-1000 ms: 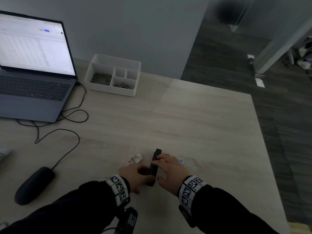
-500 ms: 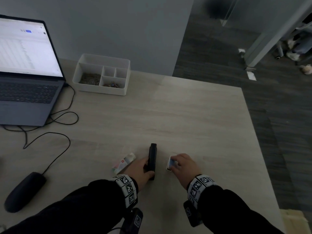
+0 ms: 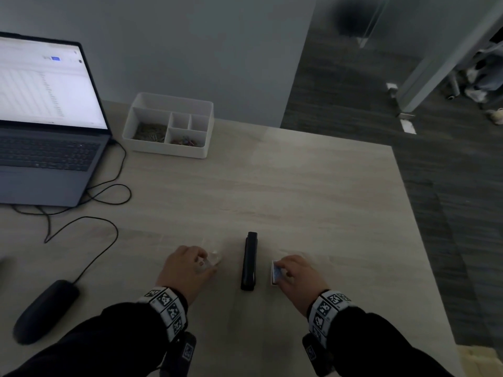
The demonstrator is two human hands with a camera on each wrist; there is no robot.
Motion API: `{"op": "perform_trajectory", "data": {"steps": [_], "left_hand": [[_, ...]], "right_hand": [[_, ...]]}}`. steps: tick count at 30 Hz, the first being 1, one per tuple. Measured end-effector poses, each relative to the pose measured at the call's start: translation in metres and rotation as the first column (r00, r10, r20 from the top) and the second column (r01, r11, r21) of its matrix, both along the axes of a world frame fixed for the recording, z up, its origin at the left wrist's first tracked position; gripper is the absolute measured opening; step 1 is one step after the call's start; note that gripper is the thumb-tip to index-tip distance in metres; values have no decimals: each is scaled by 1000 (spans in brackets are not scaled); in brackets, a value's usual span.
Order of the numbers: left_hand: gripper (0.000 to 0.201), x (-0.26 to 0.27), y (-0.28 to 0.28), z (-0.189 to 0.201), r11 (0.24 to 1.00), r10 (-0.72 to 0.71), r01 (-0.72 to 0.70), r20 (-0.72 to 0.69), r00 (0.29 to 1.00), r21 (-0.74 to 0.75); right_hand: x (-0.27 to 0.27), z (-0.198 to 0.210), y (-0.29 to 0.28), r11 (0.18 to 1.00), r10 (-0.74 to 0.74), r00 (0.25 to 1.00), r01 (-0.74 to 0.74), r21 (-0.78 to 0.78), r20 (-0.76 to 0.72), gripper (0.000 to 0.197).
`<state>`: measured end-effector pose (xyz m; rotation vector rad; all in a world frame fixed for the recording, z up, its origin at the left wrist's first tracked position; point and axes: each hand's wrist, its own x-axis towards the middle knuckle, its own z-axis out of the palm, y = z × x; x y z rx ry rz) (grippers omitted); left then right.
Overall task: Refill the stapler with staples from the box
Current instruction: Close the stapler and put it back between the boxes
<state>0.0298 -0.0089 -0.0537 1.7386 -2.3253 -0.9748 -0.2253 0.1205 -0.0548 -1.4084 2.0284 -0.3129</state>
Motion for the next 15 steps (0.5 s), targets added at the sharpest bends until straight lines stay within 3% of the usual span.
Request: {"op": "perform_trajectory", "data": {"steps": [4,8,10,15], "left_hand": [[68,5,-5,-13,999,-10,1,175,985,48],[48,-5,-8,-9,991,-100,78,221,970,105],[42,-6,-9,-6,990,-82,63,153,985,127],[32,-16,-3,14,992,-89,106,-198,976,74]], "right_hand": [[2,2,4,996,12,998,-17,-93,-54,38],[5,8,2,983,9,997,-21,-181,-70,32],[8,12,0,975,5,998,-17,-222,-56,30],[20,33,-8,955,-38,997,54,-292,60,29]]}}
